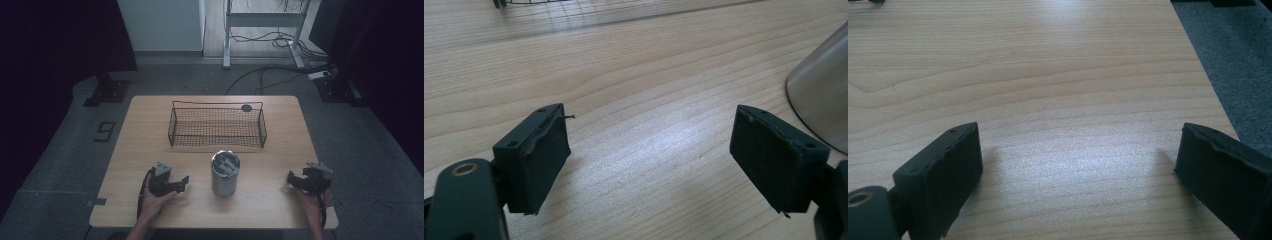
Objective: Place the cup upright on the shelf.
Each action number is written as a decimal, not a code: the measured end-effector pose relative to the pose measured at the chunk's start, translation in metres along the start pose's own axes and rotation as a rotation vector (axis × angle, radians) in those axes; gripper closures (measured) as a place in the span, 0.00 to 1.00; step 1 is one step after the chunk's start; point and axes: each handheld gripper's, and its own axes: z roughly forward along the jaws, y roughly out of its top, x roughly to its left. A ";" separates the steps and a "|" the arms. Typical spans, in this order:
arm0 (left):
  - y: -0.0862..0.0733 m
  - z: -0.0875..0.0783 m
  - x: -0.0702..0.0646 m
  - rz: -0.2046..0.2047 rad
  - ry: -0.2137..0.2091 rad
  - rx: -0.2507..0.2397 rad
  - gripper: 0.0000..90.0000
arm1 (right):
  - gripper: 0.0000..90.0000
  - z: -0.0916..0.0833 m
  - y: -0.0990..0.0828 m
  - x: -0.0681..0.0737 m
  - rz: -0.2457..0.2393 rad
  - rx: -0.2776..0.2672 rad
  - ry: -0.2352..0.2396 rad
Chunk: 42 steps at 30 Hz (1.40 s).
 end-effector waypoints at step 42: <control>0.042 -0.037 -0.019 0.044 -0.027 -0.133 0.16 | 0.06 0.000 0.000 0.000 -0.002 -0.003 0.004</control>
